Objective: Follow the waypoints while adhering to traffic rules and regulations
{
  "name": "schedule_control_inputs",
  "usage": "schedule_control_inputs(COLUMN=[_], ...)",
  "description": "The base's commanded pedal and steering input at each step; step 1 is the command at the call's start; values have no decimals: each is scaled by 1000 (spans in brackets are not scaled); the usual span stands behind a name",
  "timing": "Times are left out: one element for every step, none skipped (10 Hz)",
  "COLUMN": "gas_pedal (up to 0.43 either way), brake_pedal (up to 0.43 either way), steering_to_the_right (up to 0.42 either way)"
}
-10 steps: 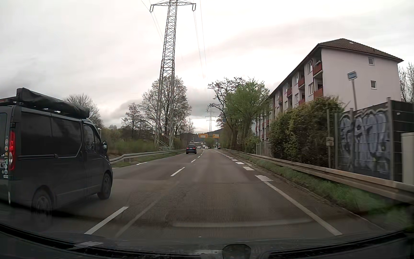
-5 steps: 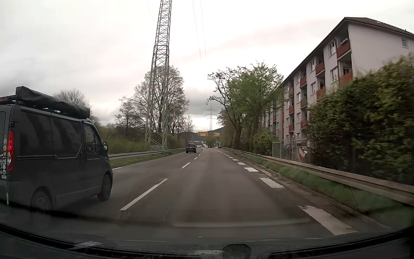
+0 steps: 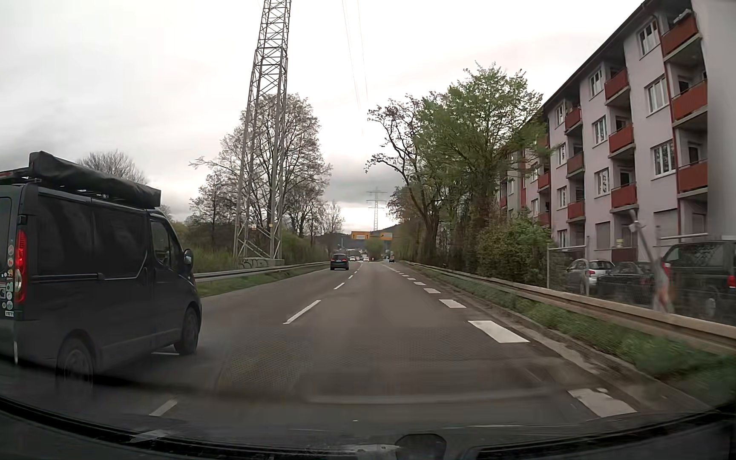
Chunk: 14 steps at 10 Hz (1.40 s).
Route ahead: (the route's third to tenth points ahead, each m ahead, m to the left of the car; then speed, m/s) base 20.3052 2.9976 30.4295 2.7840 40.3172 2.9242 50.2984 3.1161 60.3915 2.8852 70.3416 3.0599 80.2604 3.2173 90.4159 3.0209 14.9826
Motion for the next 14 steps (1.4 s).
schedule_control_inputs(gas_pedal=[157, 157, 157, 157, 157, 157, 150, 157, 157, 157, 157, 157, 157, 157], brake_pedal=[0, 0, 0, 0, 0, 0, 0, 0, 0, 0, 0, 0, 0, 0], steering_to_the_right=[0, 0, 1, 0, 0, 0, 0, 0, 0, 0, 1, 1, 1, 1])
